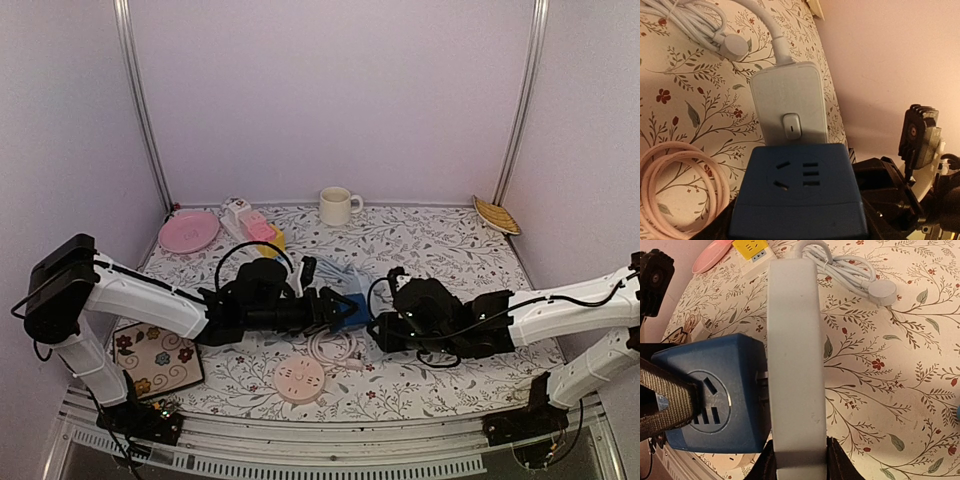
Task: Pull the plug off the socket
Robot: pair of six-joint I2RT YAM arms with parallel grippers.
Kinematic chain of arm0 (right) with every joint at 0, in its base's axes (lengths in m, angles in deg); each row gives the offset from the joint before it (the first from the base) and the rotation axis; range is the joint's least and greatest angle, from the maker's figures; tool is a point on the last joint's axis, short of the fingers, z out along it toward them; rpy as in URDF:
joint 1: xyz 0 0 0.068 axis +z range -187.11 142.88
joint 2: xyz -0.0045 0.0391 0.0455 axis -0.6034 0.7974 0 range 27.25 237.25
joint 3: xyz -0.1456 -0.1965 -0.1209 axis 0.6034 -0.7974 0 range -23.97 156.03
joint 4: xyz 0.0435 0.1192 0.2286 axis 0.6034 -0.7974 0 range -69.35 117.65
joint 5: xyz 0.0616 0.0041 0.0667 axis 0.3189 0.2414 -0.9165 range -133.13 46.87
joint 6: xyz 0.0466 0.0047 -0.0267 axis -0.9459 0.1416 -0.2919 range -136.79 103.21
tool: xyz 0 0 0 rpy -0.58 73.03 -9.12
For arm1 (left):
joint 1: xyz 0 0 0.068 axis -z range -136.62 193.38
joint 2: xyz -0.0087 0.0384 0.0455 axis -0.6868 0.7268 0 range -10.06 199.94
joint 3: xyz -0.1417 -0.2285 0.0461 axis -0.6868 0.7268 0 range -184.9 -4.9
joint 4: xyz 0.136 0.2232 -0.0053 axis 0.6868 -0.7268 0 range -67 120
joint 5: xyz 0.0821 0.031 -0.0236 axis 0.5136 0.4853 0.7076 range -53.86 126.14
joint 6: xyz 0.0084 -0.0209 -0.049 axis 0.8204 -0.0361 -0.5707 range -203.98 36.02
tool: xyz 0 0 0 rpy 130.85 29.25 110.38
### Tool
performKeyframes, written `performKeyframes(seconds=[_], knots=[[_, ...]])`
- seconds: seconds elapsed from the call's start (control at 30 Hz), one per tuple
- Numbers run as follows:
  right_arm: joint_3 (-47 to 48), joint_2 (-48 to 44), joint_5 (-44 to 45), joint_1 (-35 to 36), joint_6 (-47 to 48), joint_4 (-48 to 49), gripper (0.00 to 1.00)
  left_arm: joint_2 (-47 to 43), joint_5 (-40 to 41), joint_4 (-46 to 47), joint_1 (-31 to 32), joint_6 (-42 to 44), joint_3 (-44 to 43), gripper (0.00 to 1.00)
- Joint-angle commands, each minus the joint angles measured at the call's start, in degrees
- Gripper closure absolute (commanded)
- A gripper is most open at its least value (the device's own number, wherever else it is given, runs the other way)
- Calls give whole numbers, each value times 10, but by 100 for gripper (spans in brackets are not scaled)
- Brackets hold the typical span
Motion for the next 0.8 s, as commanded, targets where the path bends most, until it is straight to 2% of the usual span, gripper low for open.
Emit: performKeyframes(seconds=[0.0, 0.2, 0.37, 0.57, 0.77], knots=[[1, 9, 180, -31, -33, -104, 97, -31, -29, -31, 6, 32, 0, 100], [-3, 2, 196, -39, -29, -112, 97, -45, -22, -35, 5, 31, 7, 100], [-10, -20, 171, -92, -8, -107, 97, -49, -18, -44, 4, 37, 5, 100], [-29, -59, 91, -208, 62, -62, 96, -28, -41, -46, 5, 47, -11, 100], [-58, -89, -29, -370, 118, -20, 96, 18, -62, -77, 4, 72, -63, 100]])
